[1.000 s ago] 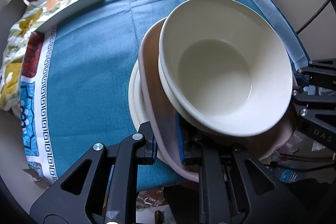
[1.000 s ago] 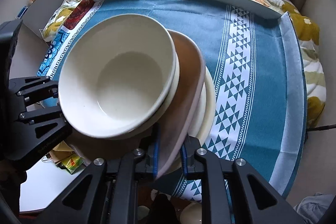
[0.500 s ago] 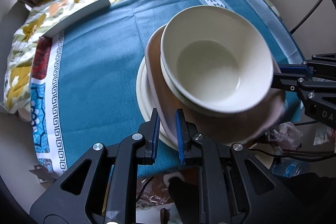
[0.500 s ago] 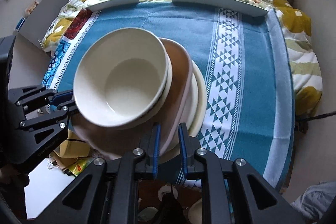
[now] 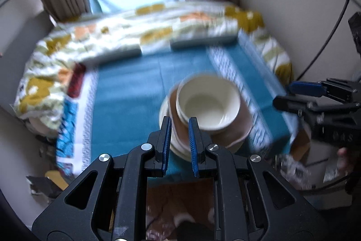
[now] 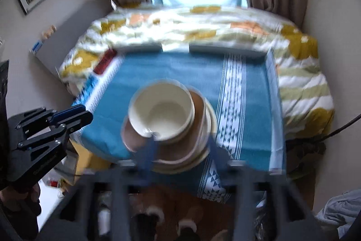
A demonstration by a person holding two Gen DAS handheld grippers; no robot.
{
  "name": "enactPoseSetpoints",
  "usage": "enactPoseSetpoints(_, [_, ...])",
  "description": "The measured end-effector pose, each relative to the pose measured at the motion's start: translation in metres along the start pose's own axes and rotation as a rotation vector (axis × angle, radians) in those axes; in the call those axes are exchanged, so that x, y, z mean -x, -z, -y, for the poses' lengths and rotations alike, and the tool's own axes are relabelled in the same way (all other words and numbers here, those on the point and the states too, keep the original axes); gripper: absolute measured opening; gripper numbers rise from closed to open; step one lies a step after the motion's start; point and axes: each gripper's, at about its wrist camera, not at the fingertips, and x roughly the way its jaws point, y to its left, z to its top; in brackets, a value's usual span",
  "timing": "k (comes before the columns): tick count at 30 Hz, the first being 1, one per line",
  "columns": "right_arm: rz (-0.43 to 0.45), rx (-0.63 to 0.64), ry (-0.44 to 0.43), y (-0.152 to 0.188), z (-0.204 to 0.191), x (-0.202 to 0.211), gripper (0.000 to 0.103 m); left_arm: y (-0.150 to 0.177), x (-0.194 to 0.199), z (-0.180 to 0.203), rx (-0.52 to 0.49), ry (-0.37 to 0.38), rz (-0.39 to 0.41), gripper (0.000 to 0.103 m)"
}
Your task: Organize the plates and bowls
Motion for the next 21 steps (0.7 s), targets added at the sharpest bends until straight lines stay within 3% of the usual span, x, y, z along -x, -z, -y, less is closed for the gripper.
enactPoseSetpoints(1, [0.049,-0.006,0.008,-0.004,-0.005,0.016,0.089,-0.003,0.014,-0.004,0.008,-0.001,0.036,0.014])
enactPoseSetpoints(6, [0.249,-0.009,0.098,-0.016,-0.030,0.078,0.101,-0.020,0.077,-0.024,0.055,0.006,0.203,0.017])
enactPoseSetpoints(8, [0.334,-0.001,0.128,-0.019,-0.044,0.100,0.102,-0.024,0.103,-0.034,0.079,0.006,0.276,0.046])
enactPoseSetpoints(9, [0.368,0.002,0.137,-0.020,-0.049,0.108,0.102,-0.026,0.112,-0.037,0.086,0.008,0.301,0.101])
enactPoseSetpoints(12, [0.465,0.005,0.186,-0.022,-0.068,0.129,0.102,-0.024,0.140,-0.048,0.106,0.012,0.415,0.103])
enactPoseSetpoints(21, [0.572,0.002,0.243,-0.017,-0.088,0.149,0.102,-0.001,0.170,-0.074,0.153,-0.076,0.546,0.103])
